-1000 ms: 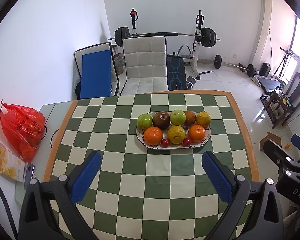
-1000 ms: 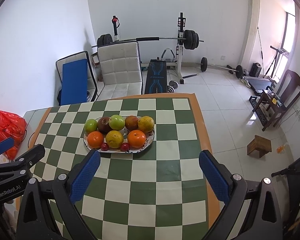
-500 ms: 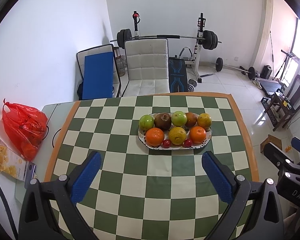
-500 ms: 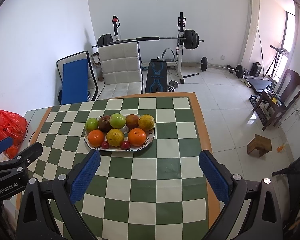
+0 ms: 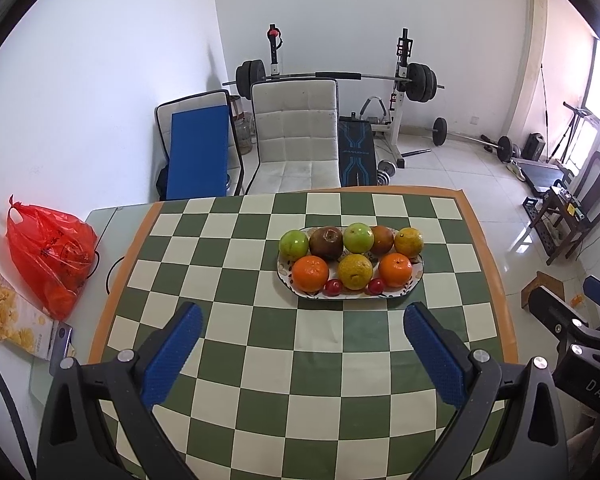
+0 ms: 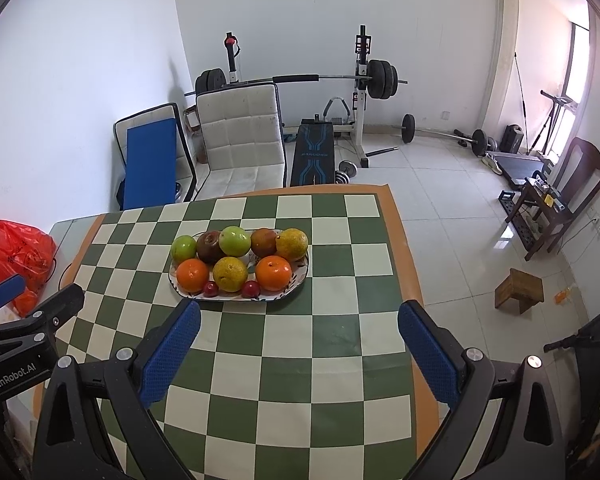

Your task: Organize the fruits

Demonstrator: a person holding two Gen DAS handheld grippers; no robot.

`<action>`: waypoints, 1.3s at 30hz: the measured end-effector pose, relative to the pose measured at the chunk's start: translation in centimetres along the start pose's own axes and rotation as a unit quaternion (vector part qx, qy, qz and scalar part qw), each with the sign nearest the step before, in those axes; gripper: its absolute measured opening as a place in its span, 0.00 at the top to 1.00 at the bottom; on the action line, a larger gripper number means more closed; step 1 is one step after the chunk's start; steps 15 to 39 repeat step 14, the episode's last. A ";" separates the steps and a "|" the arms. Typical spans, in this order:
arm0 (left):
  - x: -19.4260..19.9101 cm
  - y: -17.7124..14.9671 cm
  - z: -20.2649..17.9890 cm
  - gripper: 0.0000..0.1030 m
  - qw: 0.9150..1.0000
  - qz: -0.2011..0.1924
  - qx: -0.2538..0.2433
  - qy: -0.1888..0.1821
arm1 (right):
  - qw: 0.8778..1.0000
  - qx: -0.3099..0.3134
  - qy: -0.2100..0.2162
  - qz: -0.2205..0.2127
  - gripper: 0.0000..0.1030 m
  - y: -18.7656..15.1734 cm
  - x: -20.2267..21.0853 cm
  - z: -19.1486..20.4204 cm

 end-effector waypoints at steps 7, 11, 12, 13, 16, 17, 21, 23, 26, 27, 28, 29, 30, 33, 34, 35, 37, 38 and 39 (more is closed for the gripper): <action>0.3 -0.1 -0.2 0.00 1.000 -0.004 -0.002 0.000 | 1.000 0.002 0.001 -0.002 0.02 0.1 0.6 0.0; 0.3 -0.2 -0.3 0.00 1.000 -0.005 -0.002 -0.001 | 1.000 0.001 0.002 -0.002 0.02 0.1 0.6 0.0; 0.4 -0.2 -0.3 0.00 1.000 -0.006 -0.001 -0.002 | 1.000 0.002 0.001 -0.002 0.02 0.1 0.5 0.0; 0.5 -0.2 -0.4 0.00 1.000 -0.008 0.000 -0.002 | 1.000 0.003 0.001 -0.002 0.02 0.1 0.6 0.0; 0.6 -0.2 -0.4 0.00 1.000 -0.011 0.000 -0.002 | 1.000 0.003 0.001 -0.002 0.02 0.1 0.7 0.0; 0.6 -0.2 -0.4 0.00 1.000 -0.011 0.000 -0.002 | 1.000 0.003 0.001 -0.002 0.02 0.1 0.7 0.0; 0.6 -0.2 -0.4 0.00 1.000 -0.011 0.000 -0.002 | 1.000 0.003 0.001 -0.002 0.02 0.1 0.7 0.0; 0.6 -0.2 -0.4 0.00 1.000 -0.011 0.000 -0.002 | 1.000 0.003 0.001 -0.002 0.02 0.1 0.7 0.0; 0.6 -0.2 -0.4 0.00 1.000 -0.011 0.000 -0.002 | 1.000 0.003 0.001 -0.002 0.02 0.1 0.7 0.0; 0.6 -0.2 -0.4 0.00 1.000 -0.011 0.000 -0.002 | 1.000 0.003 0.001 -0.002 0.02 0.1 0.7 0.0; 0.6 -0.2 -0.4 0.00 1.000 -0.011 0.000 -0.002 | 1.000 0.003 0.001 -0.002 0.02 0.1 0.7 0.0; 0.6 -0.2 -0.4 0.00 1.000 -0.011 0.000 -0.002 | 1.000 0.003 0.001 -0.002 0.02 0.1 0.7 0.0; 0.6 -0.2 -0.4 0.00 1.000 -0.011 0.000 -0.002 | 1.000 0.003 0.001 -0.002 0.02 0.1 0.7 0.0; 0.6 -0.2 -0.4 0.00 1.000 -0.011 0.000 -0.002 | 1.000 0.003 0.001 -0.002 0.02 0.1 0.7 0.0; 0.6 -0.2 -0.4 0.00 1.000 -0.011 0.000 -0.002 | 1.000 0.003 0.001 -0.002 0.02 0.1 0.7 0.0; 0.6 -0.2 -0.4 0.00 1.000 -0.011 0.000 -0.002 | 1.000 0.003 0.001 -0.002 0.02 0.1 0.7 0.0; 0.6 -0.2 -0.4 0.00 1.000 -0.011 0.000 -0.002 | 1.000 0.003 0.001 -0.002 0.02 0.1 0.7 0.0; 0.6 -0.2 -0.4 0.00 1.000 -0.011 0.000 -0.002 | 1.000 0.003 0.001 -0.002 0.02 0.1 0.7 0.0; 0.6 -0.2 -0.4 0.00 1.000 -0.011 0.000 -0.002 | 1.000 0.003 0.001 -0.002 0.02 0.1 0.7 0.0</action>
Point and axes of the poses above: each gripper's, at about its wrist camera, not at the fingertips, and x roughly against the way its jaws point, z to its left, y to its top, the point moved 2 cm from there along -x, roughly the way its jaws point, and after that the axes turned 13 degrees about y, right-handed, at the moved point
